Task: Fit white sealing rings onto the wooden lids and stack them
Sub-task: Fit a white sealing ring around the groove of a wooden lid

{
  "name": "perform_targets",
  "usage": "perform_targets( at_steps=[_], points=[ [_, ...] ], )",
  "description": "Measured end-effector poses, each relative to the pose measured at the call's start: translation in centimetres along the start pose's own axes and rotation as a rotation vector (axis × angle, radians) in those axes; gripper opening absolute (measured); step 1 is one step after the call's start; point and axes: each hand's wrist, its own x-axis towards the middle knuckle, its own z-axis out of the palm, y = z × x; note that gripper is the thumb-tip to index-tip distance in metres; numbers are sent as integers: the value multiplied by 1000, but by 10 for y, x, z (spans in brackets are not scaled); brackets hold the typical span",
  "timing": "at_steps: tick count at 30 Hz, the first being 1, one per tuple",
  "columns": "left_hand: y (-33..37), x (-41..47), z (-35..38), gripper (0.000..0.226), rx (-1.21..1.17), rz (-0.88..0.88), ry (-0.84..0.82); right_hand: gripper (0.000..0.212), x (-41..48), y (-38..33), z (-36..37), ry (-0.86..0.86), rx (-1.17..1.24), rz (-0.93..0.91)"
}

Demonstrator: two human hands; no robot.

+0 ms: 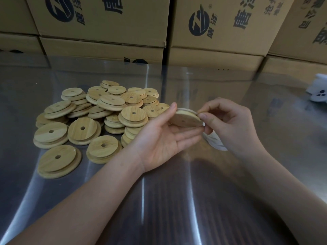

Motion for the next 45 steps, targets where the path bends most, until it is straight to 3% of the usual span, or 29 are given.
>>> perform_targets(
  at_steps=[9, 17, 27, 31, 37, 45],
  points=[
    [5, 0, 3, 65, -74, 7, 63, 15, 0, -8, 1, -54, 188, 86],
    [5, -1, 2, 56, -49, -5, 62, 12, -1, -8, 3, -89, 208, 114],
    [9, 1, -2, 56, -1, -9, 75, 18, -1, -4, 3, -90, 138, 124],
    [8, 4, -2, 63, -3, 45, 111, 10, -2, -2, 4, -111, 176, 140],
    [2, 6, -4, 65, 118, 62, 172, 20, -4, 8, 12, -74, -35, 111],
    [1, 6, -3, 54, 167, 13, 213, 16, -1, 14, 11, 3, -75, 115]
  ],
)
